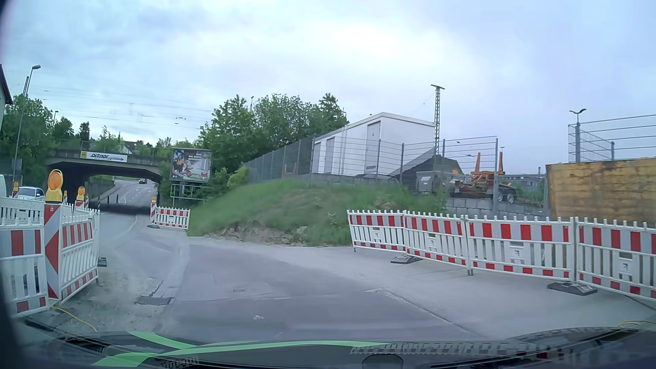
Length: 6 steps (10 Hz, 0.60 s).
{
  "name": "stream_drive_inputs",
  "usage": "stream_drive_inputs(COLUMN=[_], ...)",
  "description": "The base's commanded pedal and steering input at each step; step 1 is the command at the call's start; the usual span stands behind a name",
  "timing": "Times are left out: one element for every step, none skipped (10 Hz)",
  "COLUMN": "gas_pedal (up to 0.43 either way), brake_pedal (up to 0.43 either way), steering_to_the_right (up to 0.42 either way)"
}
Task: Follow the waypoints while adhering to traffic rules and regulations
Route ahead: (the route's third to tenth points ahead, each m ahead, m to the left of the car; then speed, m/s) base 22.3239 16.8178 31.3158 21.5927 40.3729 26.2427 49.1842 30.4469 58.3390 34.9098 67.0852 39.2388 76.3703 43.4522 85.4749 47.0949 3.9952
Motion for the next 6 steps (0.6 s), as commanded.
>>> stream_drive_inputs(gas_pedal=[0.028, 0.028, 0.028, 0.028, 0.028, 0.020], brake_pedal=[0.000, 0.000, 0.000, 0.000, 0.000, 0.000], steering_to_the_right=[-0.239, -0.244, -0.253, -0.262, -0.270, -0.277])
